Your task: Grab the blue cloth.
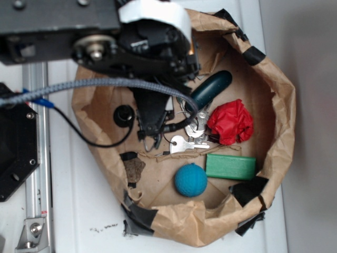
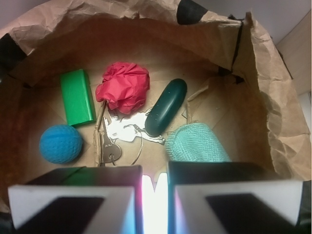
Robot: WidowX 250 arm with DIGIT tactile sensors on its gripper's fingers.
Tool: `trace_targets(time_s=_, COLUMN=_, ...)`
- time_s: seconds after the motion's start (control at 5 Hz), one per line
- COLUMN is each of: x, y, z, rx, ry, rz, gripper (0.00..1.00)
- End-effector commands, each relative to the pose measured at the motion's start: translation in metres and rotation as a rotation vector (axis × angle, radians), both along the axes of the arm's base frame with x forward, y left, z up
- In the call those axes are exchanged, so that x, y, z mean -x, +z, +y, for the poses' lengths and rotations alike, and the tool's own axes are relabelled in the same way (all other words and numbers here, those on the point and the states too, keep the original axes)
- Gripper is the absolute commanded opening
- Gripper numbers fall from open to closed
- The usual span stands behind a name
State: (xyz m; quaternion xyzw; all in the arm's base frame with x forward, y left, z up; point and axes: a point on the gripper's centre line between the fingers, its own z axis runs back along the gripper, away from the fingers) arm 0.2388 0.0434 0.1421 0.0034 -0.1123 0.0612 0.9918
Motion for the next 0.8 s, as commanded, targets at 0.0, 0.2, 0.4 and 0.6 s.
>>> trace_targets(time_s=0.0, x=-0.008, y=0.009, z=-0.002, rx=-0.049, ry=-0.019, rz=0.006, gripper=0.36)
trace_targets(time_s=0.2, x=-0.012, y=-0.024, z=0.018, rx=-0.117, ry=-0.039, rz=0.031, gripper=1.00)
trace_targets(time_s=0.4, x=-0.016, y=-0.069, z=0.032, rx=-0.191, ry=-0.097, rz=0.092, gripper=1.00)
trace_targets(time_s=0.6, x=-0.007, y=-0.081, z=0.049, rx=-0.193, ry=-0.106, rz=0.111, gripper=1.00)
